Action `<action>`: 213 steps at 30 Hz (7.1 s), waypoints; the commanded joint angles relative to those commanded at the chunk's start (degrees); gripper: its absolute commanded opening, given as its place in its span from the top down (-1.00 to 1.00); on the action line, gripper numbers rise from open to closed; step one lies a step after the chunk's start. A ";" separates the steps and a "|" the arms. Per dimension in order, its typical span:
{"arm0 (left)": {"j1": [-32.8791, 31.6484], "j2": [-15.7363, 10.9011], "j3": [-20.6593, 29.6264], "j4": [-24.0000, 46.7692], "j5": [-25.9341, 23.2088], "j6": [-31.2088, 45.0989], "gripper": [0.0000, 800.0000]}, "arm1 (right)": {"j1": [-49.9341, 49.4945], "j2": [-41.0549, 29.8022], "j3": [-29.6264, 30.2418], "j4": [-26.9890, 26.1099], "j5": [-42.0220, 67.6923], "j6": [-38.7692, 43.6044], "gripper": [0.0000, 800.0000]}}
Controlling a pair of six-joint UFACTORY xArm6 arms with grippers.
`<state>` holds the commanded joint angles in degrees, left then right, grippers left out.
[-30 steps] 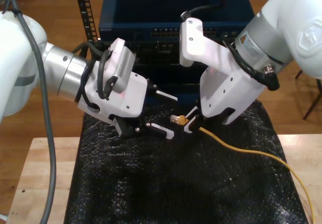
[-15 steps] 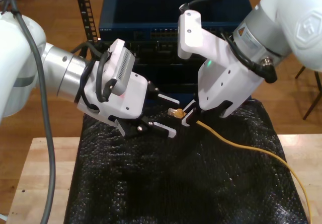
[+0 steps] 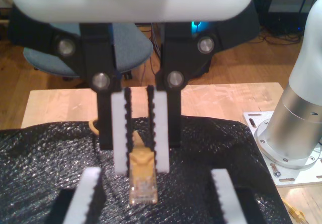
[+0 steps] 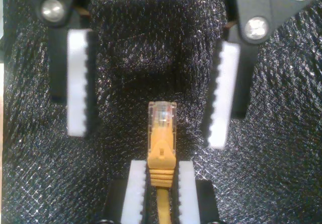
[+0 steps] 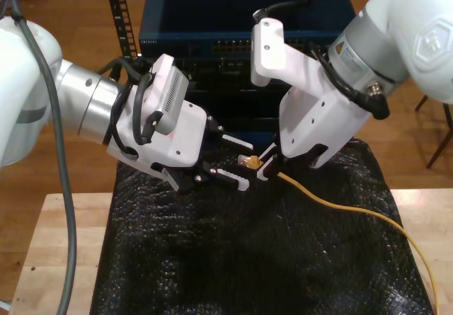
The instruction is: Grab the cable and plug it in
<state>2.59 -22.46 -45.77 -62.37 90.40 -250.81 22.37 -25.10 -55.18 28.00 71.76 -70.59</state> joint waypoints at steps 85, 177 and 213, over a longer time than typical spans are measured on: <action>6.15 14.86 -2.11 -15.38 19.78 -9.67 0.99 | 0.18 -16.26 1.05 -0.44 -4.75 -16.62 -1.00; 10.29 22.68 -4.92 -27.87 45.36 -21.80 0.95 | 18.73 -22.51 15.38 -0.18 -42.73 -27.96 0.31; 10.29 22.77 -5.45 -27.78 46.15 -22.59 0.94 | 18.81 -23.82 16.09 -0.09 -42.73 -27.87 0.39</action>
<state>12.88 0.31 -51.22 -90.15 136.55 -273.41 41.19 -48.92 -39.09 27.91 29.03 -98.46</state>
